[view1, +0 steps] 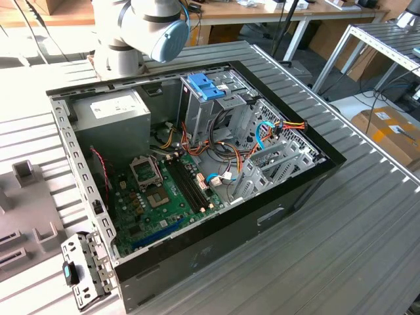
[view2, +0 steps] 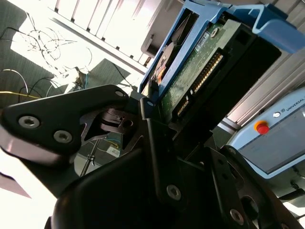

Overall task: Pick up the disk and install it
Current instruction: 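Pick up the disk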

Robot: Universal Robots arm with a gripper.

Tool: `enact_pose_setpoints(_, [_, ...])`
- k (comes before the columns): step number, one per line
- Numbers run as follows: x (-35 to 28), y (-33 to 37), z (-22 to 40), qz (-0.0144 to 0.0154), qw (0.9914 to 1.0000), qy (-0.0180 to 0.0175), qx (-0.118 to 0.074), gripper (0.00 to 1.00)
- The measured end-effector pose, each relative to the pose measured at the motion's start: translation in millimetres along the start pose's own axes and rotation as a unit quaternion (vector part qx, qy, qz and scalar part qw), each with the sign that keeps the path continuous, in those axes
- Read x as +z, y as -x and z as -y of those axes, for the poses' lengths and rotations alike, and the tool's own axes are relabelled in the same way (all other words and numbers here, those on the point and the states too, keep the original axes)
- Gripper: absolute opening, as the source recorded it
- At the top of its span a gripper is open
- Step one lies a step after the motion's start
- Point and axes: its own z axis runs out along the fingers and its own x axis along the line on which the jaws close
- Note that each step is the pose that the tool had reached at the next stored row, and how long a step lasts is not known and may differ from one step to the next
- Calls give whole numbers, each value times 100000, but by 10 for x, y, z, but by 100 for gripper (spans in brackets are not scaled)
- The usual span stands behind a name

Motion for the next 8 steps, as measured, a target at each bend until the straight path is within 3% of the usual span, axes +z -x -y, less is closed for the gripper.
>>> enact_pose_setpoints(8, [-31,0,3,2,100000,-7,0,36])
